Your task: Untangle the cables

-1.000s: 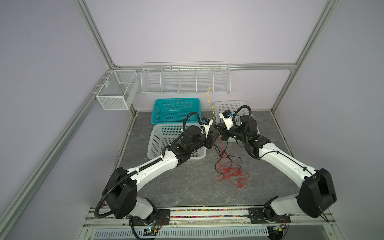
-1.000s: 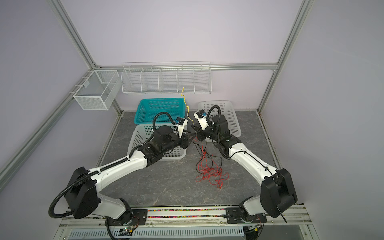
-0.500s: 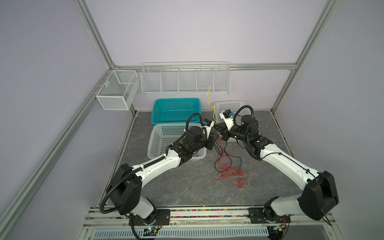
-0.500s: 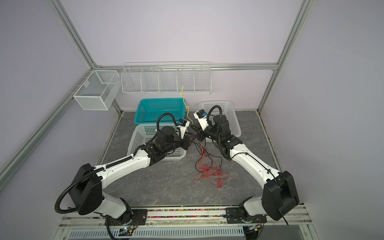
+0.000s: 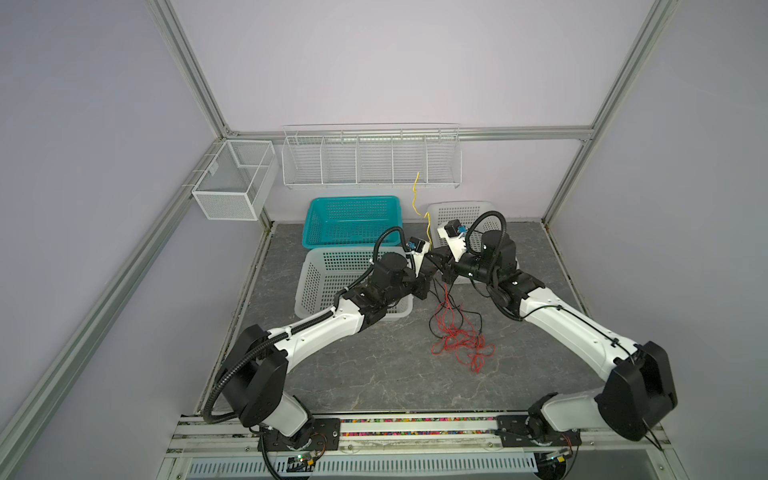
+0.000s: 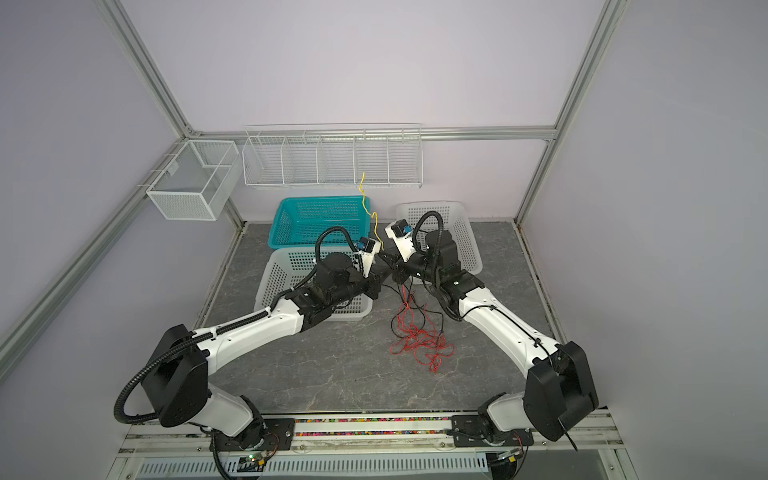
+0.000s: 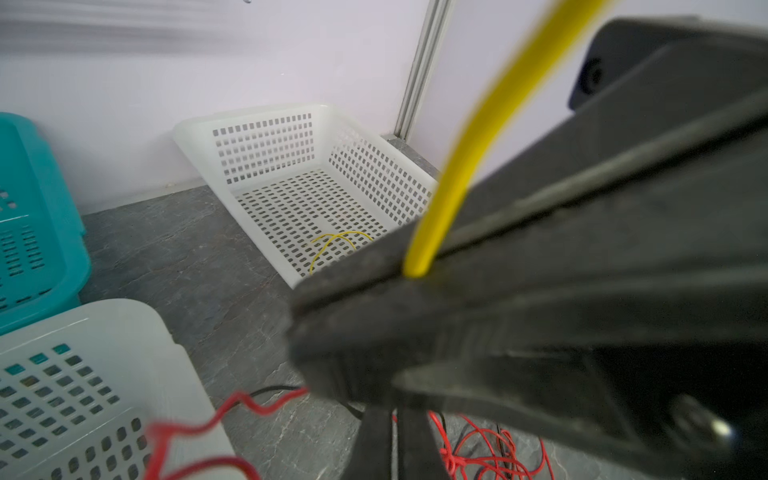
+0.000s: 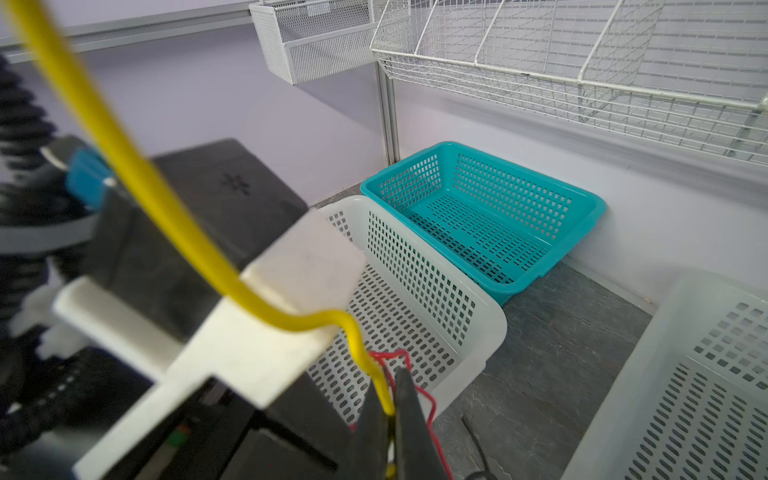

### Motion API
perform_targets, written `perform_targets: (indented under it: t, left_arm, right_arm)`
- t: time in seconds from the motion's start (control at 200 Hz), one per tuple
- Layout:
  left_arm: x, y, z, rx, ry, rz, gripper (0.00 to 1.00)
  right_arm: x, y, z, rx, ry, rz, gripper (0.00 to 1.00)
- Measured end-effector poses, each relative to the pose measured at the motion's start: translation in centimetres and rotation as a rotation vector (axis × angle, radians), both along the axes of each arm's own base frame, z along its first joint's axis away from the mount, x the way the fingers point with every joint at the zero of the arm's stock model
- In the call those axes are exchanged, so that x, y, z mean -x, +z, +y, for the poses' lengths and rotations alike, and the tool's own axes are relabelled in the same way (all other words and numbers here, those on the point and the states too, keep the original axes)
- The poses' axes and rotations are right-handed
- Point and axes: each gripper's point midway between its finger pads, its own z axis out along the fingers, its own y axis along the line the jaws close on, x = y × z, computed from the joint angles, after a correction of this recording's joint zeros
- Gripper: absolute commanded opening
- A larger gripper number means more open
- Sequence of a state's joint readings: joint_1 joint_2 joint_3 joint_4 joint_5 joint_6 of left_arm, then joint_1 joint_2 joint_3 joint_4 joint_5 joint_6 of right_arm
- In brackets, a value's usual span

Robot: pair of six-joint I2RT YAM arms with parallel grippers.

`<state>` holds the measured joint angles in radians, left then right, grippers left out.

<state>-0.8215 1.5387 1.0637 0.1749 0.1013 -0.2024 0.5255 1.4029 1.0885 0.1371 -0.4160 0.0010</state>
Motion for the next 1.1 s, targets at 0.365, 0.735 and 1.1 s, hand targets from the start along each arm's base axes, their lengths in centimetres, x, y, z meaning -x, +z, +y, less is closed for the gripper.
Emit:
perform_targets:
  t: [0.365,0.735,1.1]
  left_arm:
    - [-0.7,-0.6,0.6,-0.027,0.065,0.002,0.0]
    - [-0.8,-0.9,0.8,-0.045,0.106,0.003,0.0]
    - [-0.3,-1.3,0.6,-0.056,0.093,0.014,0.0]
  right_arm:
    - [0.6,-0.7,-1.3,0.005,-0.075,0.011,0.06]
    - [1.9,-3.0,-4.9,0.077,-0.201,0.051,0.06]
    - [1.5,-6.2,-7.8,0.141,-0.317,0.095,0.06]
